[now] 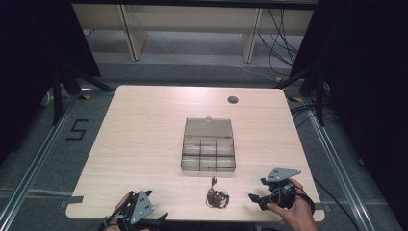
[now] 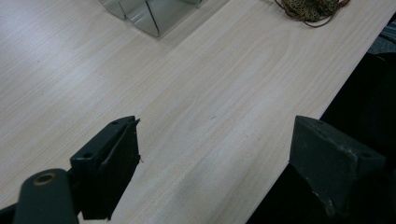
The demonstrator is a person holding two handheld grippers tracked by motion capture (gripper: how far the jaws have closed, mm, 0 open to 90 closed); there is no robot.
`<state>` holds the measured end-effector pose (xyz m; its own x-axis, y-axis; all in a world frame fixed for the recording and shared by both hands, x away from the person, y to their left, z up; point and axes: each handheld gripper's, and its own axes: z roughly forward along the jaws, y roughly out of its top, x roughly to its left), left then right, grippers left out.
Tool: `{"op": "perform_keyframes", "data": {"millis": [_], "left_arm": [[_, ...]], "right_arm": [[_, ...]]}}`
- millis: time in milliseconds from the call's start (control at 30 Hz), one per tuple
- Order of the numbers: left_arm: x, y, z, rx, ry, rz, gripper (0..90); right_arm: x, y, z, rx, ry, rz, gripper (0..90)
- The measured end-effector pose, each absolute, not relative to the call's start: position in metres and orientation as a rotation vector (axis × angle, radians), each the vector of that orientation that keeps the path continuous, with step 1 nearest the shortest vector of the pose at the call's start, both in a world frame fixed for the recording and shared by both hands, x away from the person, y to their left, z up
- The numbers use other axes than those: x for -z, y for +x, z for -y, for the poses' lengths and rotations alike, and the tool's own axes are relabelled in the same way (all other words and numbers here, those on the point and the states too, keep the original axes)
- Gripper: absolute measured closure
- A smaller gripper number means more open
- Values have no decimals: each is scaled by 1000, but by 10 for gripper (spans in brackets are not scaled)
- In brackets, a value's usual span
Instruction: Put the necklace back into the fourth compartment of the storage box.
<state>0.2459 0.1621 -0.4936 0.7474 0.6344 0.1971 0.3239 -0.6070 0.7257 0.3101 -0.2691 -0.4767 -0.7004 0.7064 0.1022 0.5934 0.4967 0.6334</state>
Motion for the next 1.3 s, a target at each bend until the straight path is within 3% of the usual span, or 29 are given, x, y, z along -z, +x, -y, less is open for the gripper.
{"op": "perform_keyframes", "data": {"millis": [700, 1300], "left_arm": [[494, 246, -162, -586, 2249, -716, 155], [495, 246, -162, -574, 2256, -715, 155]], "right_arm": [[462, 309, 252, -948, 939, -2658, 288], [452, 307, 189, -926, 715, -2802, 293]]}}
